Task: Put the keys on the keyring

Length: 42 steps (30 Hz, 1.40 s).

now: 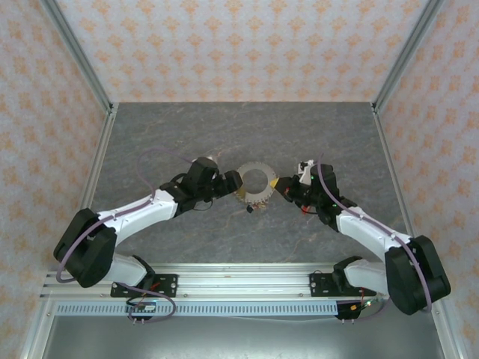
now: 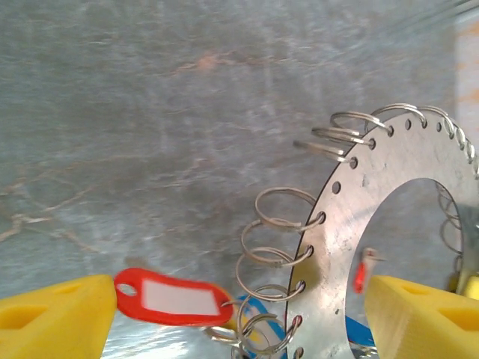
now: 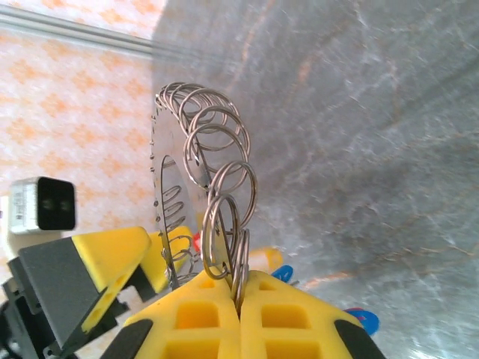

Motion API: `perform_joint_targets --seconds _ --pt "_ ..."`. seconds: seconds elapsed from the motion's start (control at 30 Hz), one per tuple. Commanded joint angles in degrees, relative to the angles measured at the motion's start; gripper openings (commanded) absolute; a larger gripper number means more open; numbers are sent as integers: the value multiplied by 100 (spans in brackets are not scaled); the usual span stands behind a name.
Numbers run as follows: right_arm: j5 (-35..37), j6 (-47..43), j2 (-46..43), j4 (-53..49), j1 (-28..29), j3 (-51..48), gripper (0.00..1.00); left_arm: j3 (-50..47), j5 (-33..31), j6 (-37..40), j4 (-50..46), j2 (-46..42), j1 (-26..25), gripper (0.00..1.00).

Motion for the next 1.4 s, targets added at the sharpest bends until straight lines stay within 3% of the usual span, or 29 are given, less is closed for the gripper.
perform_joint_targets --seconds 0.0,0.13,0.23,0.73,0.83,1.03,1.13,1.2,1.37 --pt "43 487 -180 544 14 165 2 -14 394 -475 756 -101 32 84" --pt "84 739 -221 701 14 208 2 47 449 -635 915 -132 31 63" --pt "171 900 -252 786 15 209 2 38 503 -758 1056 -187 30 65" --pt "-71 1160 -242 1021 24 332 3 393 767 -818 1567 67 31 43" --pt "-119 1194 -267 1080 31 324 3 460 769 -815 1655 74 33 43" --pt "-94 1092 -396 1089 35 258 6 560 743 -759 1637 34 31 28" --pt "-86 997 -482 1107 47 206 9 597 729 -706 1610 -58 26 15" --pt "-50 877 -560 1121 49 154 11 623 717 -640 1579 -116 27 15" --pt "213 456 -877 1178 50 -55 17 622 695 -431 1675 -263 40 2"
